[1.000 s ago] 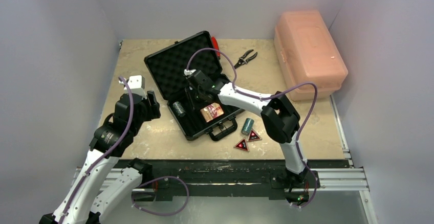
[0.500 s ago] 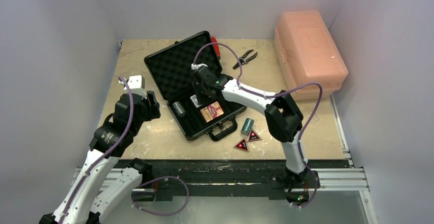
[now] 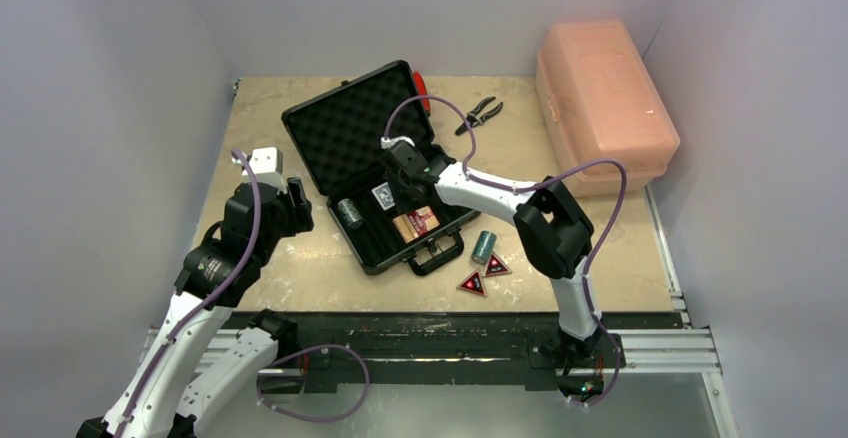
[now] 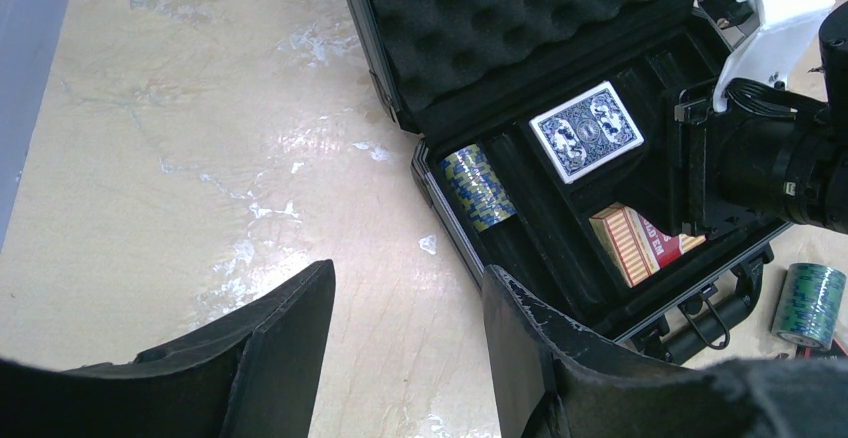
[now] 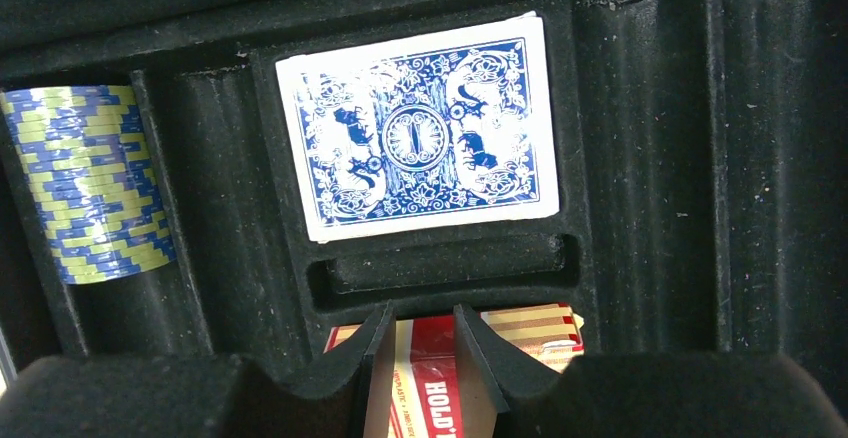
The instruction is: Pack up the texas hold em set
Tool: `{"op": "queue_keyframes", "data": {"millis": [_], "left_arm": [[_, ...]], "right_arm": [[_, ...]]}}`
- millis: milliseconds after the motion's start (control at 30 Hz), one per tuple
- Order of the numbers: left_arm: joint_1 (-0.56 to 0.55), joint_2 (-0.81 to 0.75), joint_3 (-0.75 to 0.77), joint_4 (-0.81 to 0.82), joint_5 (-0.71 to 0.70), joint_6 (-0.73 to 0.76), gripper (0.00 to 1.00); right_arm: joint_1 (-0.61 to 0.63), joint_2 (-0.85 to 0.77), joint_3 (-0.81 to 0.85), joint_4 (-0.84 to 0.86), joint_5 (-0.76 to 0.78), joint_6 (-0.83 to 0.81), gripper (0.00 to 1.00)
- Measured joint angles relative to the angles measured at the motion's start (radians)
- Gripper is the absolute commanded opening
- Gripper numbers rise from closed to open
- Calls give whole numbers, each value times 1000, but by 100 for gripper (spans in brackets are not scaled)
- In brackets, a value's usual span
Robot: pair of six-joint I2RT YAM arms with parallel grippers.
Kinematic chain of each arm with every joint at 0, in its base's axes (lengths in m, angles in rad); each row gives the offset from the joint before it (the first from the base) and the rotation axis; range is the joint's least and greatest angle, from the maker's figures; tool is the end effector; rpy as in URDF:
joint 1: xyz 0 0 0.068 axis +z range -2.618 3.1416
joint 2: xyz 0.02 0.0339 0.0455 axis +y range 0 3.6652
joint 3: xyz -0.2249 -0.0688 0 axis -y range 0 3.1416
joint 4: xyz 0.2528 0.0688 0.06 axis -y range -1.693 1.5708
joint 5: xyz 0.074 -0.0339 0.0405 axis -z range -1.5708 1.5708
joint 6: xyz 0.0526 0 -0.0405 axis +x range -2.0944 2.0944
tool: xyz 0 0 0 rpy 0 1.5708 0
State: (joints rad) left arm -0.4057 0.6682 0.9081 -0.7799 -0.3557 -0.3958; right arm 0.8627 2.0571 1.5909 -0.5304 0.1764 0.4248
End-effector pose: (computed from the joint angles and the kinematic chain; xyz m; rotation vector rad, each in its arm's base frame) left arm 0.1731 -0.0544 0.3078 -0.2000 2.0660 -0.1146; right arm 0.2972 0.3329 0.1467 -0.4920 2.5196 0.2733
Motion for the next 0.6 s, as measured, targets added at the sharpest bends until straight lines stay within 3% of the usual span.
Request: {"op": "queue_keyframes", "data": {"millis": [333,600], "left_arm": [[0,-3,0,0,0,0,56],[0,-3,0,0,0,0,56]], "right_arm": [[0,-13,-31,37,14,0,31],[0,-18,-6,-1,15,-3,38]]}}
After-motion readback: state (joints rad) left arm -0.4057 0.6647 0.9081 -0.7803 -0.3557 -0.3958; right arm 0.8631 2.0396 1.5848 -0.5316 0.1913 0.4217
